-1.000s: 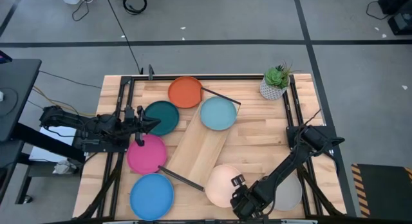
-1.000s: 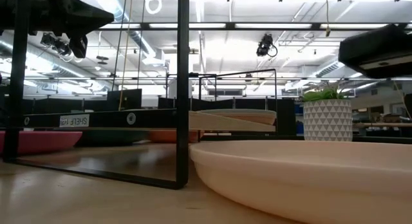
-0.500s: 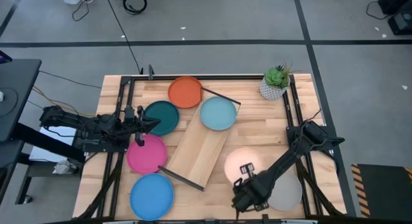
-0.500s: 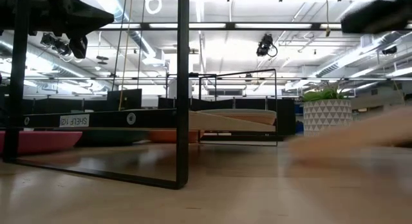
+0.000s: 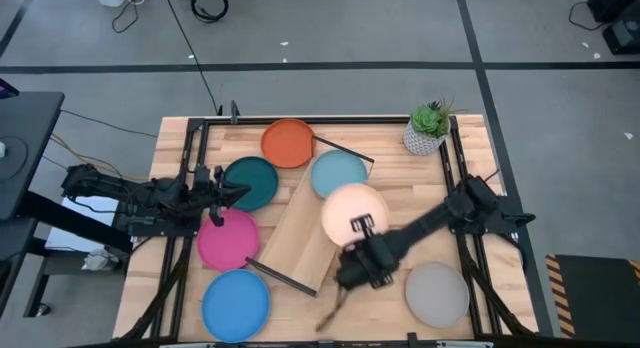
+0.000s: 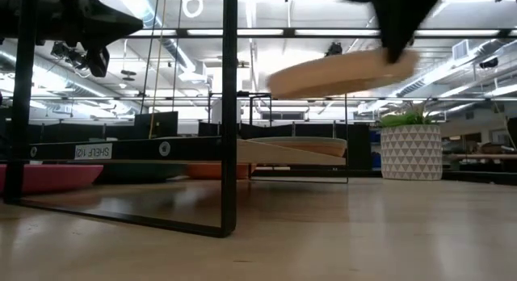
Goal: Place and stack plates onto a shelf
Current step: Stack the light pink plate on top of the light blue plate on the shelf
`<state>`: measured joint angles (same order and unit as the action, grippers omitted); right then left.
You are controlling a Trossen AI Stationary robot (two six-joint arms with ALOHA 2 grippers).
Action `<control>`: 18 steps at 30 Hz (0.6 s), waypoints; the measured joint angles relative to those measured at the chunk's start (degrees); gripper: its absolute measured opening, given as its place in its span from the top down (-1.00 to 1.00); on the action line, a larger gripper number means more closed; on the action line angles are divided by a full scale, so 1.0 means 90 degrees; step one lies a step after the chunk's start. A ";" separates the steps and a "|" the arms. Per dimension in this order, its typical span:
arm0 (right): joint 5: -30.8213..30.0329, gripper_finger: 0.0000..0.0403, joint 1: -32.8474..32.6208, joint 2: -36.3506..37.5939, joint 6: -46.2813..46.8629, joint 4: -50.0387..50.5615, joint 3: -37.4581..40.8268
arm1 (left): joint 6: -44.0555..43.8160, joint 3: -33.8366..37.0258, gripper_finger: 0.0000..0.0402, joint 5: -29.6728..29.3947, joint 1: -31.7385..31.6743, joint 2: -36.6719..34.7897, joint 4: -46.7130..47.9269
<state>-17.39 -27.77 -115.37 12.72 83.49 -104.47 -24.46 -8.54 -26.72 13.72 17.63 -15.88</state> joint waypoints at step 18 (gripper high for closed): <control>0.0679 0.93 0.2864 -0.0007 -0.1839 -0.1933 0.0750 | -0.0998 0.0005 0.90 0.0002 0.0000 0.0000 0.0948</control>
<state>-11.27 -1.99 -115.44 -3.83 66.09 -97.72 -33.44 -8.49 -26.70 13.72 17.63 -7.35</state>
